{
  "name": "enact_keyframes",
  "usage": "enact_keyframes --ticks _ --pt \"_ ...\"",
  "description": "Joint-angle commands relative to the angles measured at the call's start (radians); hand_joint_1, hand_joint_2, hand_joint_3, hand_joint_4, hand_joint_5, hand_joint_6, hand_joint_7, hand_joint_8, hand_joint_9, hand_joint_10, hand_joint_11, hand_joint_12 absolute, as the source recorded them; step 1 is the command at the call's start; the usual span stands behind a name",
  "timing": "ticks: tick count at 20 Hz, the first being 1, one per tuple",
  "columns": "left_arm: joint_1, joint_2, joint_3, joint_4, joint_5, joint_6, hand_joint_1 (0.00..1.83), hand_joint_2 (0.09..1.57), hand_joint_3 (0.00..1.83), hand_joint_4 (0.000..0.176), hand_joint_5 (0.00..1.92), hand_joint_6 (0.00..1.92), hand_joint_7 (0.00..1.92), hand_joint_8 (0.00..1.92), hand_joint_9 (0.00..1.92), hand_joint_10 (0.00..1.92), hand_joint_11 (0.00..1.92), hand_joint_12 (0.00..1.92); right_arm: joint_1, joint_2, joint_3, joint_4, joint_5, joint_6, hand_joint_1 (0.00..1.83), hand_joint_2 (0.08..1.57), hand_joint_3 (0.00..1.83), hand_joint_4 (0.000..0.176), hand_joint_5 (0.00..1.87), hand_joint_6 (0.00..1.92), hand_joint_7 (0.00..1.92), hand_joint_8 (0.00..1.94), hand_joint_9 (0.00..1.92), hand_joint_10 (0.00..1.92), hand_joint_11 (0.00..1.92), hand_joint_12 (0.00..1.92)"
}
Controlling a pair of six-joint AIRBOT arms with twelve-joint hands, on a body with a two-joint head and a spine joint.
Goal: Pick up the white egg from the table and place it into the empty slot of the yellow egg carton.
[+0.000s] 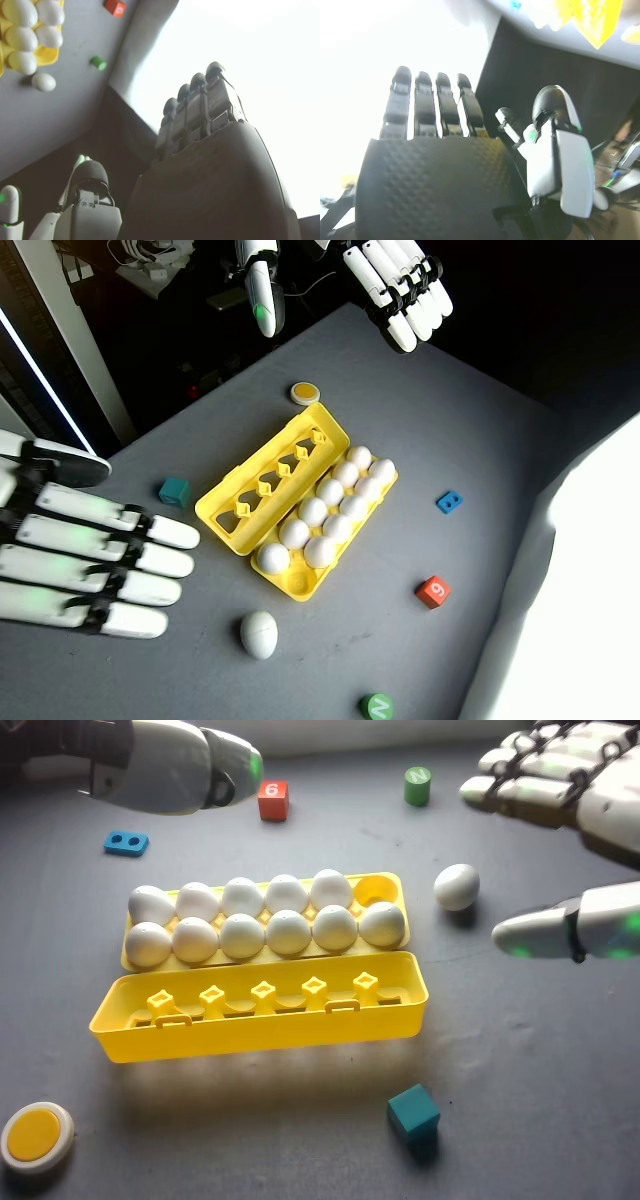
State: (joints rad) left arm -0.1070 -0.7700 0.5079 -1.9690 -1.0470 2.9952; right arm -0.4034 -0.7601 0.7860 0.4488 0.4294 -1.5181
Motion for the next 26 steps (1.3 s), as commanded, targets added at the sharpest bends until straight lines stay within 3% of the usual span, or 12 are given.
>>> enact_keyframes --ticks 1,2,4,8,11,12,16,18,22,24,26 --pt "-0.011 -0.001 -0.003 0.093 0.024 0.003 0.00 1.18 0.02 0.000 0.03 0.01 0.04 0.01 0.00 0.00 0.00 0.00 0.004 -0.018 0.033 -0.012 0.112 -0.001 0.23 0.88 0.00 0.095 0.32 0.02 0.00 0.00 0.00 0.00 0.00 0.04" --pt "-0.011 -0.001 -0.003 0.093 0.024 0.003 0.00 1.18 0.02 0.000 0.02 0.00 0.03 0.00 0.00 0.00 0.00 0.00 -0.002 -0.050 0.070 -0.012 0.114 -0.001 0.31 0.85 0.00 0.108 0.46 0.02 0.00 0.00 0.00 0.00 0.00 0.00" --pt "-0.010 -0.001 -0.003 0.095 0.024 0.003 0.00 1.18 0.02 0.000 0.01 0.00 0.03 0.00 0.00 0.00 0.00 0.00 -0.014 -0.105 0.135 -0.010 0.115 -0.001 0.42 0.83 0.00 0.107 0.46 0.01 0.00 0.00 0.00 0.00 0.00 0.00" --pt "-0.010 -0.001 -0.003 0.096 0.024 0.003 0.00 1.18 0.01 0.000 0.01 0.00 0.03 0.00 0.00 0.00 0.00 0.00 -0.020 -0.205 0.261 -0.007 0.118 -0.002 0.64 0.81 0.00 0.061 0.50 0.02 0.03 0.01 0.00 0.00 0.00 0.00" --pt "-0.010 -0.001 -0.003 0.096 0.024 0.003 0.00 1.18 0.01 0.000 0.04 0.01 0.05 0.01 0.02 0.01 0.00 0.00 -0.026 -0.278 0.359 -0.007 0.109 -0.005 0.65 0.79 0.00 0.073 0.48 0.01 0.02 0.00 0.00 0.00 0.00 0.00" --pt "-0.010 -0.001 -0.003 0.096 0.024 0.003 0.00 1.18 0.01 0.000 0.04 0.01 0.05 0.01 0.01 0.00 0.00 0.00 -0.031 -0.291 0.376 -0.007 0.108 -0.007 0.66 0.80 0.00 0.063 0.47 0.00 0.02 0.00 0.00 0.00 0.00 0.00" --pt "-0.010 -0.001 -0.003 0.096 0.024 0.003 0.00 1.19 0.01 0.000 0.04 0.01 0.05 0.01 0.01 0.00 0.00 0.00 -0.064 -0.354 0.452 -0.007 0.118 -0.026 0.65 0.80 0.00 0.075 0.42 0.00 0.00 0.00 0.00 0.00 0.00 0.00" --pt "-0.010 -0.001 -0.003 0.096 0.024 0.003 0.00 1.19 0.01 0.000 0.03 0.00 0.04 0.00 0.00 0.00 0.00 0.00 -0.073 -0.391 0.503 -0.007 0.123 -0.024 0.68 0.79 0.00 0.090 0.49 0.02 0.02 0.01 0.00 0.00 0.00 0.00" --pt "-0.010 -0.001 -0.003 0.096 0.024 0.003 0.00 1.19 0.01 0.000 0.03 0.00 0.04 0.00 0.01 0.00 0.00 0.00 -0.073 -0.467 0.589 -0.007 0.138 0.003 0.67 0.79 0.00 0.085 0.43 0.00 0.00 0.00 0.00 0.00 0.00 0.00" --pt "-0.010 -0.001 -0.003 0.096 0.024 0.003 0.00 1.19 0.01 0.000 0.03 0.00 0.03 0.00 0.00 0.00 0.00 0.00 -0.069 -0.483 0.610 -0.007 0.141 0.021 0.67 0.78 0.00 0.111 0.48 0.02 0.00 0.00 0.00 0.00 0.00 0.00" --pt "-0.010 -0.001 -0.003 0.096 0.024 0.003 0.00 1.19 0.01 0.000 0.04 0.00 0.04 0.00 0.00 0.00 0.00 0.00 -0.070 -0.496 0.627 -0.008 0.140 0.026 0.68 0.80 0.00 0.102 0.46 0.01 0.01 0.01 0.00 0.00 0.00 0.00"
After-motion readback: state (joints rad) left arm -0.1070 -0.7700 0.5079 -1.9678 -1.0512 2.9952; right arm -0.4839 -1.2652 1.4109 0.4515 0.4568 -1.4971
